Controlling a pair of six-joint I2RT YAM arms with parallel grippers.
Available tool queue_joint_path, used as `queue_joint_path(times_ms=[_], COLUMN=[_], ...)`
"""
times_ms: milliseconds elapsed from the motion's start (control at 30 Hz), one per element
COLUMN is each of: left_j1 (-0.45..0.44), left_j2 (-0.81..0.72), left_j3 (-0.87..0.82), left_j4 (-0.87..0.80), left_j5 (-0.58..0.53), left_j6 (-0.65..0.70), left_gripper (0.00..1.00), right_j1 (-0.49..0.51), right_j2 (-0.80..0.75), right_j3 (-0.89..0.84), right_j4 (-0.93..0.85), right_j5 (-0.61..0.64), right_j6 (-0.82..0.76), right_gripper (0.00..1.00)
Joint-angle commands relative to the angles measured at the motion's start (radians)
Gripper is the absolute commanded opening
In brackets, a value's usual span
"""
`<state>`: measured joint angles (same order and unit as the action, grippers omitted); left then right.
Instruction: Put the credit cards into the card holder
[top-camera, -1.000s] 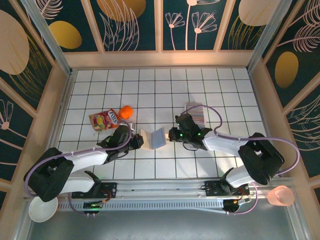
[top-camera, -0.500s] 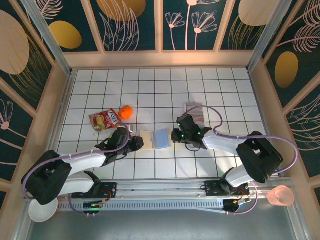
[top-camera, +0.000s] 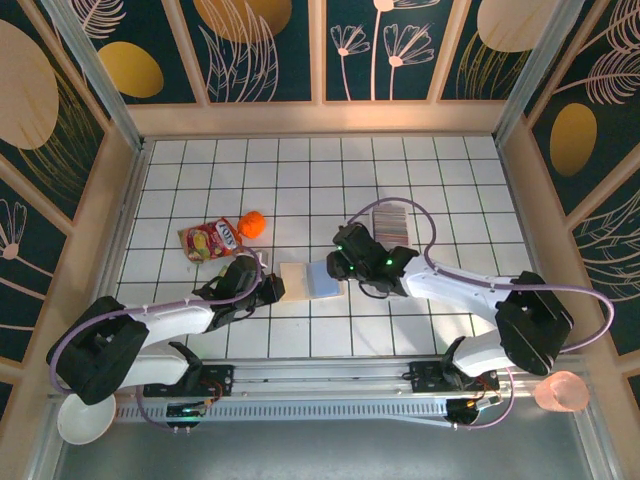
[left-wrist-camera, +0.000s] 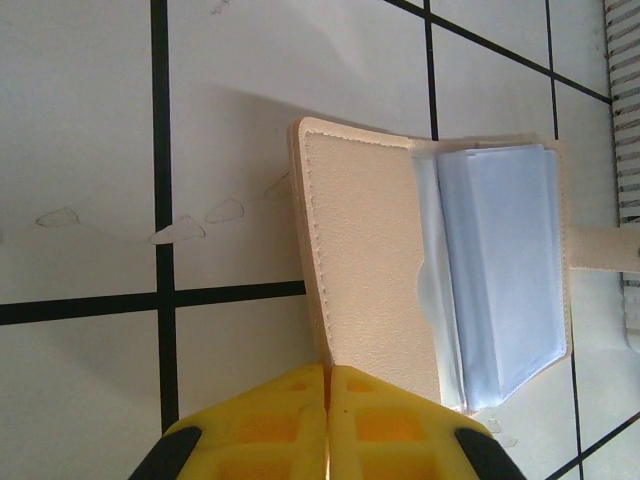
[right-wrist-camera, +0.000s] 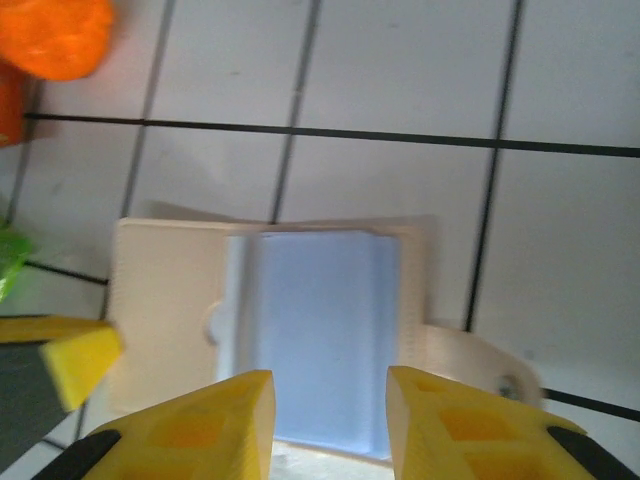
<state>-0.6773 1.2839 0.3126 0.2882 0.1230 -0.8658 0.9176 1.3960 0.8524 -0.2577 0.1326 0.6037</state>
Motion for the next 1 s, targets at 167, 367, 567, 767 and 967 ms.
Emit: queue_joint_path(times_ms=[167, 367, 567, 767, 967], left_j1=[-0.006, -0.006, -0.005, -0.006, -0.006], left_j2=[0.007, -0.004, -0.004, -0.015, -0.018], left_j3=[-0.017, -0.024, -0.033, -0.039, -0.040], left_j4=[0.019, 0.026, 0.024, 0.026, 0.028], left_j5=[0.022, 0.029, 0.029, 0.031, 0.030], left_j6=[0.007, 0.006, 0.007, 0.004, 0.004], left_gripper=[0.05, 0.06, 0.04, 0.04, 0.00], right_j1=[0.027, 0.046, 0.065, 0.080, 0.101], right_j2=[0.045, 0.119, 0.184, 0.231, 0.289], right_j3=[-0.042, -0.049, -0.030, -0.016, 0.012], right_j4=[0.085, 0.116, 0.077, 0.052, 0.030], right_j5=[-0.111, -0.147, -0.120, -0.072, -0.037], right_j6=[0.031, 0.049, 0.054, 0.062, 0.066], right_gripper=[0.34, 0.34, 0.34, 0.35, 0.39])
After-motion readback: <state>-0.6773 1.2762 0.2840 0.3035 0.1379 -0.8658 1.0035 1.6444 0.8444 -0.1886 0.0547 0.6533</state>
